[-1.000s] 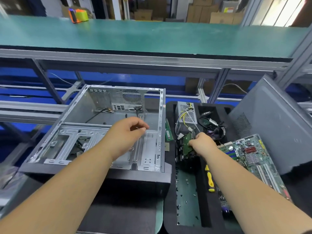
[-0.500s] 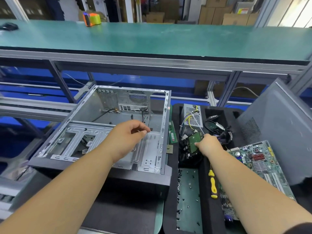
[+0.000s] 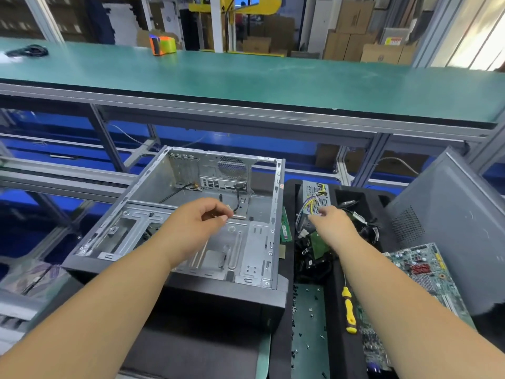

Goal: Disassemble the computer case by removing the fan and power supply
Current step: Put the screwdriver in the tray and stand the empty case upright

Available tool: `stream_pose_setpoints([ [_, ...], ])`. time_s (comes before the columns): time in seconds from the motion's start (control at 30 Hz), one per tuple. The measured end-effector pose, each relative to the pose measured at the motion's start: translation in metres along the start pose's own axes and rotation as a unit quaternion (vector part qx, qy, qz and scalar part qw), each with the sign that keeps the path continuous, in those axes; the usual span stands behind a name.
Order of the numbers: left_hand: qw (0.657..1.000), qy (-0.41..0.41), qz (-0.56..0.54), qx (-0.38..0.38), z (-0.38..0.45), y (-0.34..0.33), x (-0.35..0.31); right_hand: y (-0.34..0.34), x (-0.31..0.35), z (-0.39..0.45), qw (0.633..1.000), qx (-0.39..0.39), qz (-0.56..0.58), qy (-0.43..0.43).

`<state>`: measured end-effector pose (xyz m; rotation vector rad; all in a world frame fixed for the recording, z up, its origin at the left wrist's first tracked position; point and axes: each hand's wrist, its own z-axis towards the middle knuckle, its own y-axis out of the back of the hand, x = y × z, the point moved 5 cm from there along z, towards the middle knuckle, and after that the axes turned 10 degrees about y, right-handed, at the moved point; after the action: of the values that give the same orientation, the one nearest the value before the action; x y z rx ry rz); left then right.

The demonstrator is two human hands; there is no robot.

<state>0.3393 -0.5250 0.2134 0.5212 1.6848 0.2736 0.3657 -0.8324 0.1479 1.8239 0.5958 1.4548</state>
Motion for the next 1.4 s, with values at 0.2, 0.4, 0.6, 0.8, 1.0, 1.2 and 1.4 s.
stream_pose_setpoints([
  [0.2, 0.998, 0.010, -0.022, -0.056, 0.010, 0.066, 0.025, -0.039, 0.057, -0.013, 0.978, 0.075, 0.190, -0.052],
  [0.4, 0.997, -0.001, 0.003, -0.071, 0.034, 0.113, 0.041, -0.054, 0.082, -0.017, 0.981, 0.072, 0.143, -0.109],
  [0.6, 0.983, 0.036, 0.105, -0.144, 0.073, 0.167, 0.078, -0.059, 0.093, -0.023, 0.970, 0.036, 0.167, -0.173],
  [0.8, 0.984, 0.154, 0.072, -0.043, 0.095, 0.174, 0.116, -0.061, 0.097, -0.029, 0.957, -0.014, 0.182, -0.227],
  [1.0, 0.966, 0.251, 0.063, 0.015, 0.107, 0.163, 0.118, -0.060, 0.101, -0.029, 0.950, 0.008, 0.166, -0.265],
  [1.2, 0.951, 0.255, 0.173, -0.001, 0.115, 0.165, 0.104, -0.056, 0.104, -0.019, 0.960, 0.024, 0.078, -0.267],
  [1.4, 0.957, 0.256, 0.130, -0.039, 0.122, 0.174, 0.103, -0.052, 0.115, -0.016, 0.962, -0.008, 0.100, -0.256],
])
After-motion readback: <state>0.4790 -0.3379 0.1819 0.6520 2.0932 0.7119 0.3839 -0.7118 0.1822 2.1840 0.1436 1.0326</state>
